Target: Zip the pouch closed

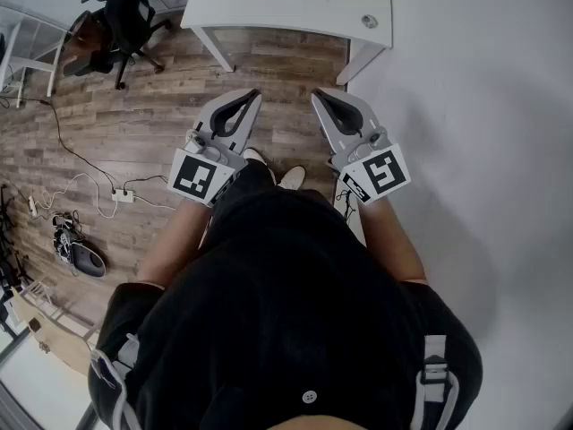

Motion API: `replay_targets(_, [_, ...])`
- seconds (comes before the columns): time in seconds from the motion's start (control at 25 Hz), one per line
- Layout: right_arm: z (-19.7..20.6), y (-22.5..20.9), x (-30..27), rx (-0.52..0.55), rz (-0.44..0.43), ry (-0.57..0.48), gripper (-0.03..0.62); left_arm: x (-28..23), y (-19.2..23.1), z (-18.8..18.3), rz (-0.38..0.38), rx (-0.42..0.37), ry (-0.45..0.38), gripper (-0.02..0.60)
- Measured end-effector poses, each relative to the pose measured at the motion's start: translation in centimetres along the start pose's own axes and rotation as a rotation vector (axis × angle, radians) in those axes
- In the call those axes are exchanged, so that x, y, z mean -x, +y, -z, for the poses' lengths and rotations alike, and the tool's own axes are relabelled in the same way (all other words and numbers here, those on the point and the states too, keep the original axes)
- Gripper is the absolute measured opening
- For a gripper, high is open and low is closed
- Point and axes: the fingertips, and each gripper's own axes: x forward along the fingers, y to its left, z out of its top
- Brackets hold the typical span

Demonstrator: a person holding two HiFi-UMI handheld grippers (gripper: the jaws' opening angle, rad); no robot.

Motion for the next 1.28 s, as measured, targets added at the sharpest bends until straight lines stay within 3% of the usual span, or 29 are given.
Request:
replay_targets(1.0, [1.9, -0.5, 0.8, -0.036, 0.021, 0.043, 0.014, -0.2, -0.7, 1.1, 0.014, 0.014, 0.014, 0.011])
replay_targets(1.08, [1.9, -0.7, 0.7, -0.03, 0.024, 0.044, 0.048, -0.4, -0.6, 1.1, 0.01, 0.014, 0.013, 0.016])
replay_targets(1.28, [1.3, -1.1, 1.0, -0.011, 0.04, 0.038, 0.114, -0.7, -0.5, 1.0, -0.002, -0.002, 0.052, 0.1])
